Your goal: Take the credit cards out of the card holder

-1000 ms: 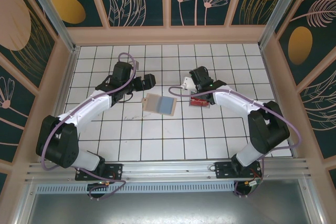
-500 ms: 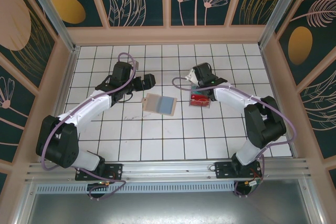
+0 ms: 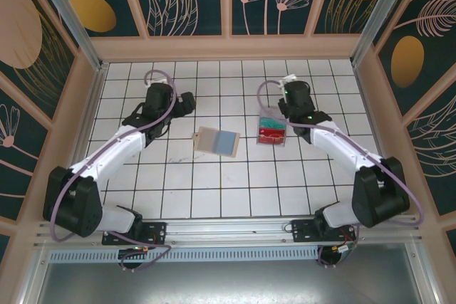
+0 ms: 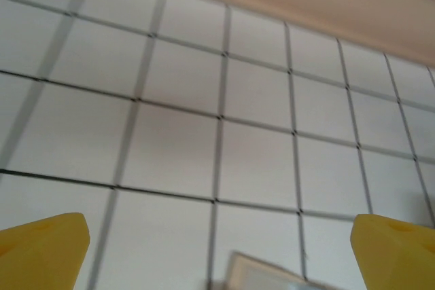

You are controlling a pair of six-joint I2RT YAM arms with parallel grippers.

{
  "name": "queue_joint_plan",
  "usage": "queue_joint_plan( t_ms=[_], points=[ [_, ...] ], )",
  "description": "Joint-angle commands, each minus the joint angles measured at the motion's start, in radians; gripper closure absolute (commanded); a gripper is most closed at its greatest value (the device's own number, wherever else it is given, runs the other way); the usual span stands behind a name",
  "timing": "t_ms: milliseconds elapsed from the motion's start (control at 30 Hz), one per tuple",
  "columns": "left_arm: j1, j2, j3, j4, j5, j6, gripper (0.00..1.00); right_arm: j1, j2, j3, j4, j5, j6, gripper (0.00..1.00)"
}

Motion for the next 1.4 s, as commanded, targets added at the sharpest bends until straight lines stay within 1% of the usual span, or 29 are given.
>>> queue_joint_plan(
  t_ms=[0, 33, 67, 100, 133, 233, 300, 367, 400, 467, 567, 667, 800, 867, 900, 933, 1000, 1033, 1167, 1233, 1267, 1300, 1333, 1367],
  points=[
    [0.011, -0.059, -0.085, 0.091, -0.266, 0.080, 0.01, -0.065, -0.073, -0.106, 0.142, -0.023, 0.252, 0.23],
    [0.013, -0.075, -0.112, 0.119, -0.321, 0.102, 0.01, -0.086, -0.088, -0.137, 0.175, -0.026, 0.281, 0.18],
    [0.019, -0.092, -0.140, 0.148, -0.380, 0.119, 0.01, -0.115, -0.099, -0.167, 0.209, -0.046, 0.310, 0.15],
    [0.031, -0.107, -0.166, 0.176, -0.422, 0.135, 0.01, -0.142, -0.106, -0.193, 0.238, -0.073, 0.330, 0.05],
    [0.042, -0.120, -0.191, 0.202, -0.447, 0.149, 0.01, -0.165, -0.108, -0.213, 0.269, -0.078, 0.346, 0.01],
    [0.090, -0.155, -0.281, 0.307, -0.479, 0.210, 0.01, -0.201, -0.097, -0.291, 0.403, 0.008, 0.375, 0.01],
    [0.130, -0.152, -0.329, 0.369, -0.484, 0.255, 0.01, -0.238, -0.070, -0.324, 0.485, -0.008, 0.374, 0.01],
    [0.178, -0.120, -0.365, 0.426, -0.495, 0.291, 0.02, -0.262, -0.016, -0.339, 0.555, -0.014, 0.384, 0.01],
    [0.199, -0.100, -0.372, 0.445, -0.501, 0.299, 0.01, -0.271, 0.011, -0.333, 0.561, -0.031, 0.383, 0.01],
    [0.247, -0.046, -0.380, 0.478, -0.510, 0.303, 0.01, -0.285, 0.076, -0.326, 0.594, -0.028, 0.383, 0.01],
    [0.312, 0.026, -0.395, 0.544, -0.485, 0.279, 0.02, -0.293, 0.141, -0.361, 0.713, -0.016, 0.338, 0.01],
    [0.353, 0.061, -0.442, 0.686, -0.426, 0.296, 0.01, -0.293, 0.188, -0.379, 0.789, -0.001, 0.318, 0.01],
    [0.388, 0.111, -0.516, 0.914, -0.322, 0.315, 0.01, -0.300, 0.190, -0.445, 0.913, -0.033, 0.306, 0.01],
    [0.405, 0.123, -0.507, 0.922, -0.253, 0.285, 0.01, -0.301, 0.178, -0.511, 1.014, -0.050, 0.302, 0.01],
    [0.411, 0.127, -0.528, 0.978, -0.214, 0.287, 0.01, -0.308, 0.166, -0.536, 1.049, -0.071, 0.300, 0.01],
    [0.413, 0.129, -0.533, 0.994, -0.172, 0.303, 0.02, -0.314, 0.152, -0.561, 1.079, -0.077, 0.309, 0.01],
    [0.413, 0.127, -0.538, 1.006, -0.137, 0.320, 0.02, -0.331, 0.130, -0.613, 1.147, -0.112, 0.318, 0.01],
    [0.413, 0.121, -0.558, 1.040, -0.109, 0.332, 0.02, -0.338, 0.123, -0.635, 1.183, -0.139, 0.316, 0.01],
    [0.413, 0.086, -0.657, 1.196, 0.002, 0.376, 0.02, -0.350, 0.122, -0.659, 1.225, -0.221, 0.300, 0.01],
    [0.413, 0.103, -0.713, 1.315, 0.098, 0.414, 0.02, -0.370, 0.131, -0.682, 1.263, -0.303, 0.295, 0.01],
    [0.413, 0.148, -0.746, 1.416, 0.121, 0.425, 0.01, -0.372, 0.171, -0.710, 1.352, -0.318, 0.284, 0.01],
    [0.413, 0.177, -0.747, 1.461, 0.119, 0.420, 0.01, -0.365, 0.189, -0.721, 1.414, -0.300, 0.276, 0.01],
    [0.411, 0.159, -0.736, 1.404, 0.122, 0.425, 0.01, -0.365, 0.165, -0.703, 1.338, -0.298, 0.287, 0.01],
    [0.411, 0.156, -0.736, 1.404, 0.122, 0.427, 0.01, -0.371, 0.176, -0.702, 1.350, -0.310, 0.286, 0.01]
  ],
)
